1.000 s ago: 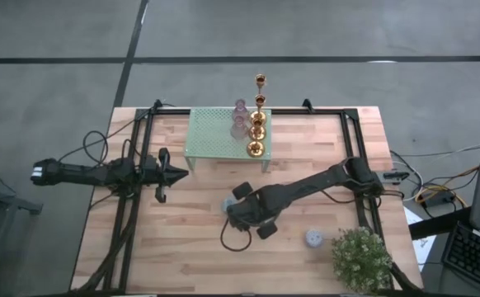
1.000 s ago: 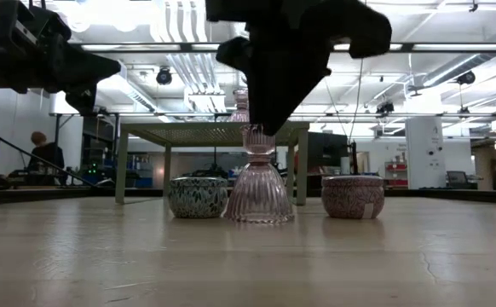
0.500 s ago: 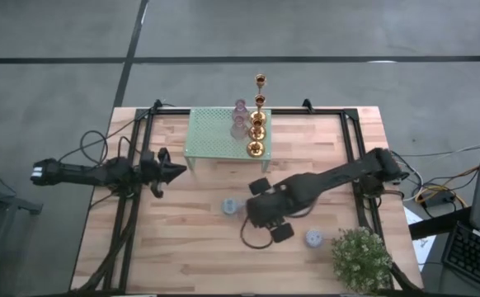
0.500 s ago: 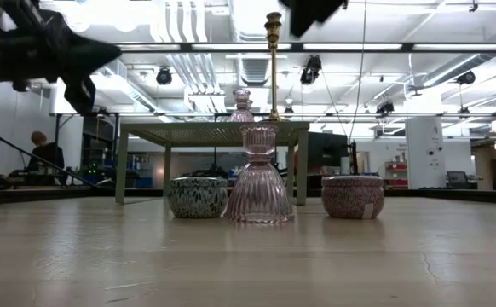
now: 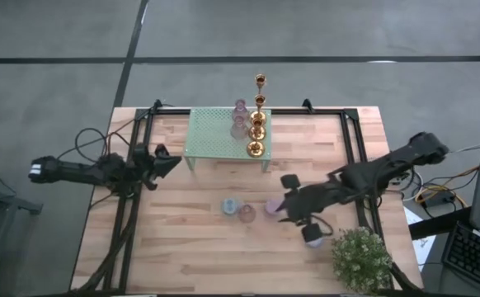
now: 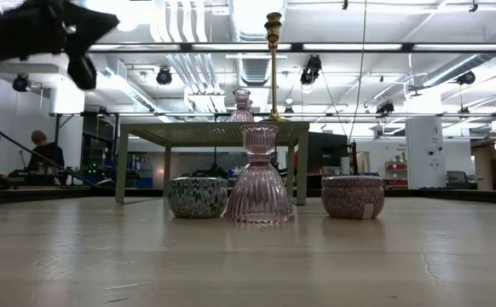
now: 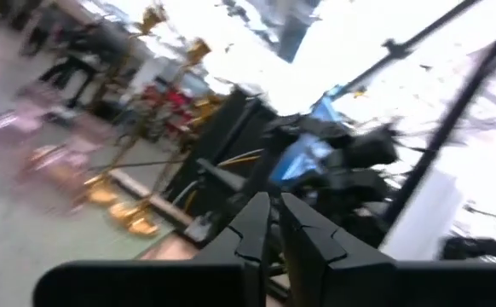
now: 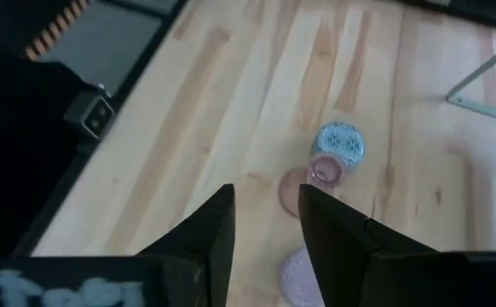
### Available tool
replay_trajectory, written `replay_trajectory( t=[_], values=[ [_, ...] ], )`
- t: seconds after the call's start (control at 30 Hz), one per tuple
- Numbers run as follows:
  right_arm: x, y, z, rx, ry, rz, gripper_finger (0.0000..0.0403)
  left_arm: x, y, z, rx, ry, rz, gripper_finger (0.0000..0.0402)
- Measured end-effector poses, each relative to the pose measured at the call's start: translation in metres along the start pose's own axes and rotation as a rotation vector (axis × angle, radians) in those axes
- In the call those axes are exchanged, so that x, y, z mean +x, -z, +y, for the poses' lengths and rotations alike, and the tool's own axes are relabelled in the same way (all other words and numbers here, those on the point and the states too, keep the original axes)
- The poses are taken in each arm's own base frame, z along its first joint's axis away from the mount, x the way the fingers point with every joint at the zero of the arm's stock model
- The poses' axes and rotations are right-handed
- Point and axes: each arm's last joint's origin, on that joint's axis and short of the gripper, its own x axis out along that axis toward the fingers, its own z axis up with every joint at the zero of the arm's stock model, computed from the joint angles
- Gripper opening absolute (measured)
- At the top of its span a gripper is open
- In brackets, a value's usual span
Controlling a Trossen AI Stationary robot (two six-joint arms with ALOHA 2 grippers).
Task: Pick & Place candle stick holders
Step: Put the purple candle holder on the shelf aligned with the purple candle holders
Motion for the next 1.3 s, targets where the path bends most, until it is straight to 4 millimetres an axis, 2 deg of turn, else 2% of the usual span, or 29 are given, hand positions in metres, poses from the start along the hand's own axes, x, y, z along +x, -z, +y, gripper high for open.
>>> replay_trajectory(
  t=[0.23,0.43,0.57,0.67,0.73,0.87,0.93,1.0,1.17,1.3],
  values=[
    [-0.033,0.037,-0.005,0.019,-0.013,-0.215,0.0087,0.032,-0.035,-0.041,0.107,0.123,0.003,0.0107],
    [-0.052,0.073,-0.009,0.017,-0.020,-0.352,0.0016,0.079,-0.043,-0.075,0.299,0.091,0.203,0.0184],
    [-0.054,0.096,-0.011,0.034,-0.025,-0.417,0.0009,0.113,-0.031,-0.092,0.396,0.025,0.393,0.0201],
    [-0.054,0.110,-0.011,0.023,-0.024,-0.466,0.0008,0.137,-0.011,-0.100,0.448,-0.013,0.562,0.0200],
    [-0.053,0.118,-0.012,0.023,-0.025,-0.491,0.0008,0.155,-0.008,-0.113,0.456,-0.003,0.580,0.0197],
    [-0.054,0.133,-0.013,0.015,-0.023,-0.533,0.0008,0.182,0.014,-0.124,0.514,-0.024,0.714,0.0193],
    [-0.056,0.140,-0.014,0.015,-0.023,-0.557,0.0008,0.191,0.022,-0.127,0.535,-0.038,0.770,0.0191],
    [-0.057,0.149,-0.014,0.036,-0.030,-0.567,0.0008,0.202,0.021,-0.134,0.537,-0.036,0.770,0.0190],
    [-0.054,0.172,-0.017,0.082,-0.001,-0.599,0.0008,0.215,0.041,-0.133,0.591,-0.085,0.907,0.0190],
    [-0.047,0.188,-0.017,0.093,0.003,-0.663,0.0008,0.223,0.050,-0.137,0.647,-0.104,0.947,0.0190]
  ],
)
